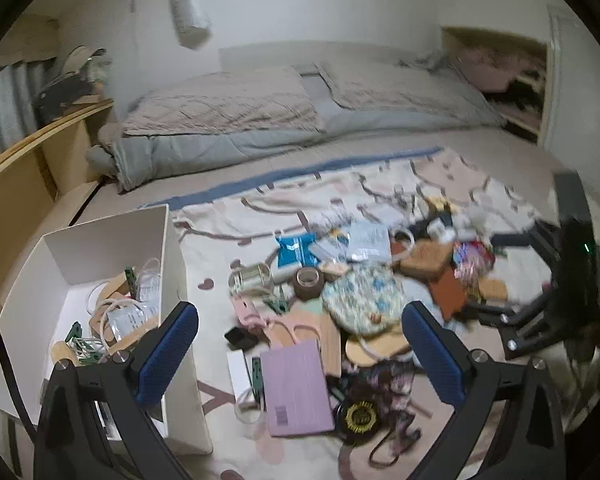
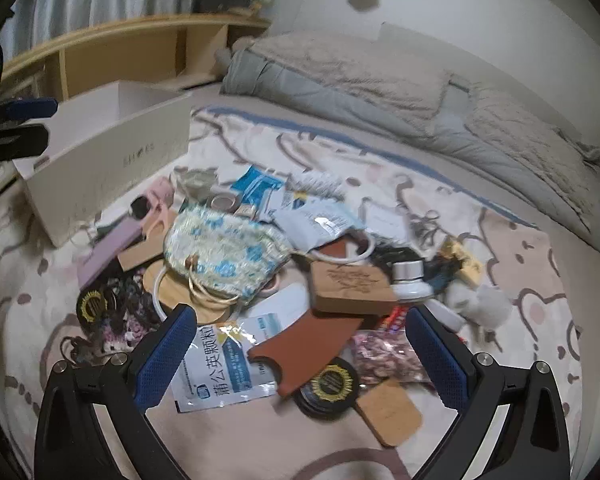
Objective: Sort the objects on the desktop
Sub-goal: 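Move the left tool toward the black round tin while the right tool approaches the blue-white packet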
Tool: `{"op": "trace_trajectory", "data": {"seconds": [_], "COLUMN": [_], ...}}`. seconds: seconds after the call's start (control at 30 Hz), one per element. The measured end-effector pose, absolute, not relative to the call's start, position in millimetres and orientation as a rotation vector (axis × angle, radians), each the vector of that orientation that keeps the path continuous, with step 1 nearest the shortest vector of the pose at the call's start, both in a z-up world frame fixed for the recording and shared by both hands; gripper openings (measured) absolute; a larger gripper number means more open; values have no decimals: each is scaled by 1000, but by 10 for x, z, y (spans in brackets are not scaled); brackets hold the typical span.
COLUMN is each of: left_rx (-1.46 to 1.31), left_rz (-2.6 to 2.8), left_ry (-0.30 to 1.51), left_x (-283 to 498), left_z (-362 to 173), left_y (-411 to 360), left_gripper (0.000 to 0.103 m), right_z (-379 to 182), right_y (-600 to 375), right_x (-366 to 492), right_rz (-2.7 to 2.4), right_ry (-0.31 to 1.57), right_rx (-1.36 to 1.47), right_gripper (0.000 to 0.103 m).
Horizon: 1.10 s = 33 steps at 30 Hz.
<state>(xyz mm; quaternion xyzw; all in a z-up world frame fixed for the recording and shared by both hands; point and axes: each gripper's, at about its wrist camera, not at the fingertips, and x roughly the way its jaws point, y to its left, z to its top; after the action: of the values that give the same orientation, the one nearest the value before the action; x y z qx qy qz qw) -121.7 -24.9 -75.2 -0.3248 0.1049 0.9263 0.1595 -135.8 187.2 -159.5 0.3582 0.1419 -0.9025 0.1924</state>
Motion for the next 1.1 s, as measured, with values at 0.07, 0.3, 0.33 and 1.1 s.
{"op": "trace_trajectory", "data": {"seconds": [0.07,0.3,0.33,1.1], "left_rx": [-943,-996,-1000,-1084], "left_rz": [2630,2579,2575,2508], "left_ry": [348,468,474,744], "left_x": [-1200,-1188,-1190,-1264], "left_z": [-841,-1116,-1141,-1687], "left_y": [-234,-233,-238,-172], "left_gripper": [103,103,103,103], "right_z": [-1675,-1847,-1892,-2307], "right_y": [1781,1635,1621,1576], "right_x": [-1398,-1545,-1581,-1699], "right_rz": [-2509,-2488,-2490,-2390], "right_ry": [449,546,564,620], "right_rx": [1028,1087,1114,1294], "right_gripper": [103,103,103,103]}}
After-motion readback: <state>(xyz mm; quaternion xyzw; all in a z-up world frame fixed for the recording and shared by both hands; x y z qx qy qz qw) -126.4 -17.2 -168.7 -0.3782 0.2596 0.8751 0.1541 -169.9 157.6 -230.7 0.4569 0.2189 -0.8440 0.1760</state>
